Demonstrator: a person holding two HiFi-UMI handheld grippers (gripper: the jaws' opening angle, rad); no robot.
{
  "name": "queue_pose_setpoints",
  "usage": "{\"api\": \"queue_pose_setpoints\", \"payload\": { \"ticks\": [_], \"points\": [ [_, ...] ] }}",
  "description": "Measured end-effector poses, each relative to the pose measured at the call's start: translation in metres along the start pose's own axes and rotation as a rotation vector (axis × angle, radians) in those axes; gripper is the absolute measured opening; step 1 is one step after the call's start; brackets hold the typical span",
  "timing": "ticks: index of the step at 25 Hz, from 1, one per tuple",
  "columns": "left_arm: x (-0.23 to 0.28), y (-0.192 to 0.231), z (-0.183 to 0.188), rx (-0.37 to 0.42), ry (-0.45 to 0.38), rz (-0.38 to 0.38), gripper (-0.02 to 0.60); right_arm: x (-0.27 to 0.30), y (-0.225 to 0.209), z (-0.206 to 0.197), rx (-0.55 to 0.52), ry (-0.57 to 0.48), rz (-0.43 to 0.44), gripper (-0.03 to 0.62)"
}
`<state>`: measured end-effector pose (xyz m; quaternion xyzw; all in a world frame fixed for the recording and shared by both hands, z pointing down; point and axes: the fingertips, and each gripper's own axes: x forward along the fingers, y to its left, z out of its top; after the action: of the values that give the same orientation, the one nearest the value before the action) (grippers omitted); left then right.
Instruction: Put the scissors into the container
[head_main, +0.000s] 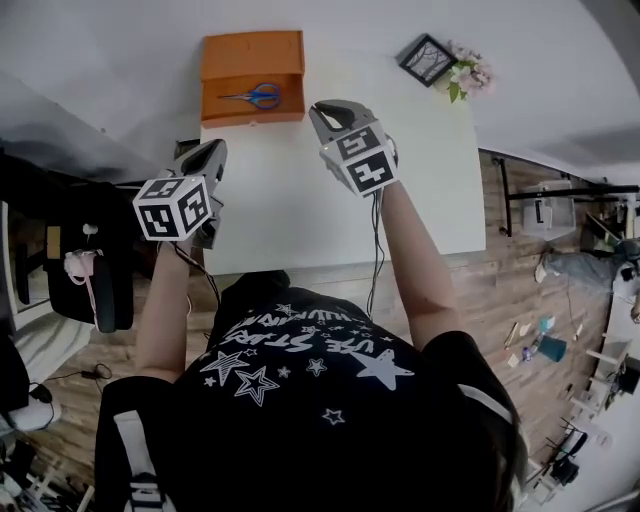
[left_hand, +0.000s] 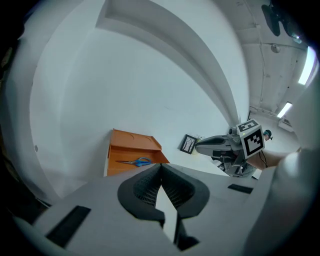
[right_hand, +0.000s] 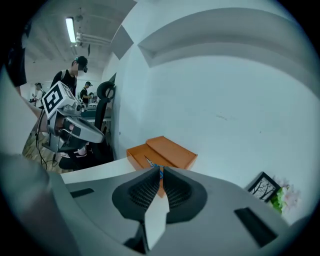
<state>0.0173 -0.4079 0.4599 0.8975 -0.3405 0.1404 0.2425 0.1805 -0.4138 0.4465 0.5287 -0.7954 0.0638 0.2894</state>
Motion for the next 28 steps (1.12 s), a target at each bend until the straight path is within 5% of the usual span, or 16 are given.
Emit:
{"api": "queue_pose_setpoints", "payload": {
  "ticks": [13, 28],
  "points": [
    [-0.056, -0.099, -0.053, 0.040, 0.002, -0.031, 0.018, -0.120, 0.039, -0.054, 0.218, -0.080, -0.032, 0.055],
    [-0.128, -0.189, -0.121, 0.066, 0.007, -0.086, 0.018, -0.230, 0.106, -0.111, 0.279, -0.090, -0.058, 0.055]
  ]
}}
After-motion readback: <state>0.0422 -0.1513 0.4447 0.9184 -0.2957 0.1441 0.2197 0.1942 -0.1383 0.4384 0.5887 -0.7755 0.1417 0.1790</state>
